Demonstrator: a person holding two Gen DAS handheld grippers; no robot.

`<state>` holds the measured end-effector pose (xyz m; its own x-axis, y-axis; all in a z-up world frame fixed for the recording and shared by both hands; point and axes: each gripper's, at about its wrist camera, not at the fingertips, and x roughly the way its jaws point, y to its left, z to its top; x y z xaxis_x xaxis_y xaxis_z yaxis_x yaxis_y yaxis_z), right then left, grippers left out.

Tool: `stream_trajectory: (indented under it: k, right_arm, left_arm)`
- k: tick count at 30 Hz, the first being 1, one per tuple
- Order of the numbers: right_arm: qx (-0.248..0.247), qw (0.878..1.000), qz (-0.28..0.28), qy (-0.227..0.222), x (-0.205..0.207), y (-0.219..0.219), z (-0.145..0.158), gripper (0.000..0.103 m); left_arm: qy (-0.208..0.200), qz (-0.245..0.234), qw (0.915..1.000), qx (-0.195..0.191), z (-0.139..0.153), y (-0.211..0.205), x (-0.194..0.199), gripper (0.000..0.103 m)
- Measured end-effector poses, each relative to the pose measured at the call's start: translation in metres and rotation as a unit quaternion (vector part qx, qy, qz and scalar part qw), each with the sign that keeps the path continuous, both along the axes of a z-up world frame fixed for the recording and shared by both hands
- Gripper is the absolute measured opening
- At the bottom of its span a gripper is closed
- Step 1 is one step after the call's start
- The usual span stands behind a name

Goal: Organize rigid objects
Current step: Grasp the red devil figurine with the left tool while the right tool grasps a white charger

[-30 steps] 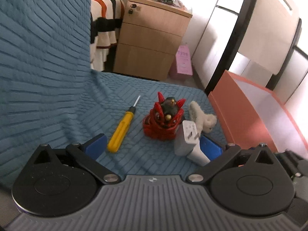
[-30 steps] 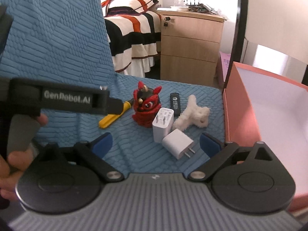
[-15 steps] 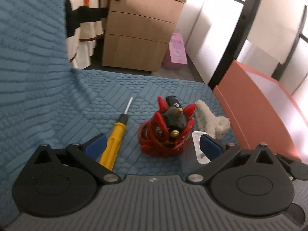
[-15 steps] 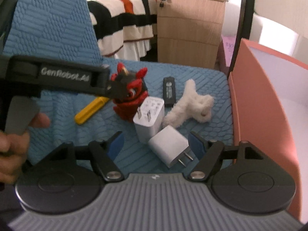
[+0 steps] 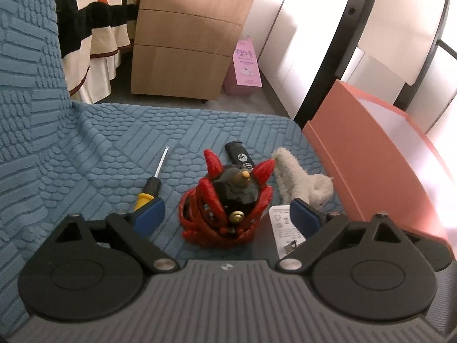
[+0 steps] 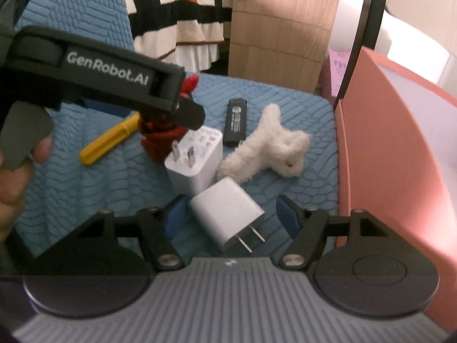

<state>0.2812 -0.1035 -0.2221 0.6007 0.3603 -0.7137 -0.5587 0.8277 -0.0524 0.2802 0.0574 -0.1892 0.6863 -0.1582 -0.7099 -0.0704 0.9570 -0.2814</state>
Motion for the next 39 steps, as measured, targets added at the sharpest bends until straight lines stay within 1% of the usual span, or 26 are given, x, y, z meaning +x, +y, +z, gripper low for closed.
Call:
stream_trajectory:
  k: [3, 7, 12, 14, 16, 19, 21, 26, 32, 34, 39]
  right_arm:
    - [0.009, 1.0, 0.001, -0.001, 0.003, 0.001, -0.003, 0.07]
    - [0.028, 0.999, -0.004, 0.017, 0.007, 0.001, -0.006, 0.069]
    - [0.022, 0.999, -0.011, 0.022, 0.004, 0.002, -0.006, 0.061]
    - [0.021, 0.999, -0.014, 0.022, 0.003, 0.002, -0.006, 0.061]
    - [0.022, 0.999, -0.015, 0.024, 0.002, 0.002, -0.006, 0.061]
    - [0.021, 0.999, -0.017, 0.027, 0.002, 0.002, -0.006, 0.061]
    - [0.021, 0.999, -0.017, 0.032, 0.002, 0.002, -0.005, 0.061]
    - [0.016, 0.999, -0.019, 0.036, -0.003, 0.003, -0.004, 0.061]
    - [0.027, 0.998, -0.034, 0.041, -0.006, 0.0, 0.002, 0.061]
    - [0.036, 0.998, -0.038, 0.042, -0.009, -0.002, 0.006, 0.061]
    - [0.038, 0.998, -0.037, 0.032, -0.017, -0.003, 0.012, 0.061]
  left_arm:
    - [0.004, 0.003, 1.0, -0.008, -0.002, 0.0, 0.003, 0.091]
    - [0.005, 0.001, 1.0, 0.001, -0.003, -0.002, 0.007, 0.087]
    - [0.0, 0.002, 1.0, -0.005, -0.005, -0.003, 0.01, 0.082]
    - [0.0, 0.003, 0.9999, -0.01, -0.005, -0.003, 0.01, 0.08]
    - [-0.001, 0.004, 0.9999, -0.014, -0.004, -0.003, 0.01, 0.074]
    - [-0.005, 0.011, 0.9999, -0.013, -0.002, -0.002, 0.008, 0.069]
    - [-0.005, 0.016, 0.9997, -0.017, -0.002, 0.0, 0.006, 0.068]
    - [-0.001, 0.018, 0.9998, -0.007, 0.001, -0.003, 0.002, 0.067]
    - [0.006, 0.024, 0.9997, -0.001, 0.01, -0.009, -0.012, 0.067]
    - [0.006, 0.027, 0.9996, -0.003, 0.012, -0.01, -0.018, 0.067]
    - [0.005, 0.035, 0.9993, -0.009, 0.02, -0.011, -0.035, 0.067]
